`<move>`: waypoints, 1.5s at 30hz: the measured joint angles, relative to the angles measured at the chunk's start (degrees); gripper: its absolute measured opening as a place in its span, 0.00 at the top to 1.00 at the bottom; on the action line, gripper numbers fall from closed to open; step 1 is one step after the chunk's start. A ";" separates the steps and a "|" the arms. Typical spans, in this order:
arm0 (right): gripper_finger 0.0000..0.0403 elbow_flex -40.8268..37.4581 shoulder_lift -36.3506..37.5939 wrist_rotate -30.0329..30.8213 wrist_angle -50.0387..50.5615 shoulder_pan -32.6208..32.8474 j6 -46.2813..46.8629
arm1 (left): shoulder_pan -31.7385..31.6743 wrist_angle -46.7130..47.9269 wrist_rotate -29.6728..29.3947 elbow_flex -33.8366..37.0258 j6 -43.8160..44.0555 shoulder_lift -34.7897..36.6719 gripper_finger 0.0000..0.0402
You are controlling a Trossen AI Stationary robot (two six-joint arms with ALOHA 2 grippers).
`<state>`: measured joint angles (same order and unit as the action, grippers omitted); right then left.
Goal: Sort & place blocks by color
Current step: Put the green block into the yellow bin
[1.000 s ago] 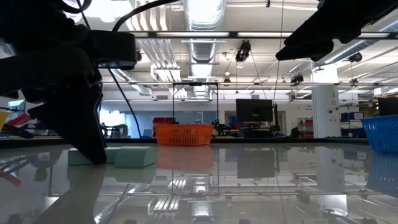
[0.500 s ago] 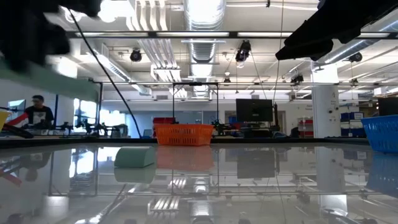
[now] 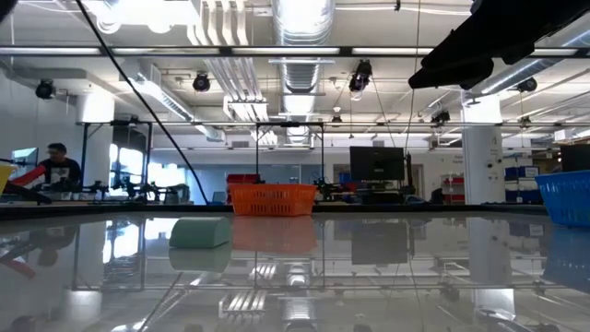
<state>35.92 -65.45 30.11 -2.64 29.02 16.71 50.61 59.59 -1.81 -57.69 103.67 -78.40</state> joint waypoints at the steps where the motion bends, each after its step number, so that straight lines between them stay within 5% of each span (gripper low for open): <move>1: 0.43 0.00 0.00 0.02 -0.18 0.00 -0.03 | 0.15 0.16 0.61 0.52 0.84 -0.52 0.67; 17: 0.43 -0.02 0.00 -0.09 -2.16 0.00 -0.92 | 0.13 -0.08 1.53 2.45 5.22 -1.39 0.65; 30: 0.43 -0.02 0.00 -0.09 -2.21 0.00 -0.68 | 0.00 -1.04 -1.47 -0.53 2.16 -1.26 0.37; 36: 0.43 -0.02 0.00 -0.09 -2.42 0.00 -0.68 | -1.32 -11.66 -16.94 -4.18 -16.49 -1.17 0.38; 45: 0.43 -0.04 0.00 -0.09 -2.42 0.00 -0.68 | -8.53 -25.30 -22.88 -4.22 -45.65 -5.57 0.39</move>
<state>35.88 -65.45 30.02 -5.06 29.02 16.03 42.07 34.29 -24.69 -61.91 58.02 -83.97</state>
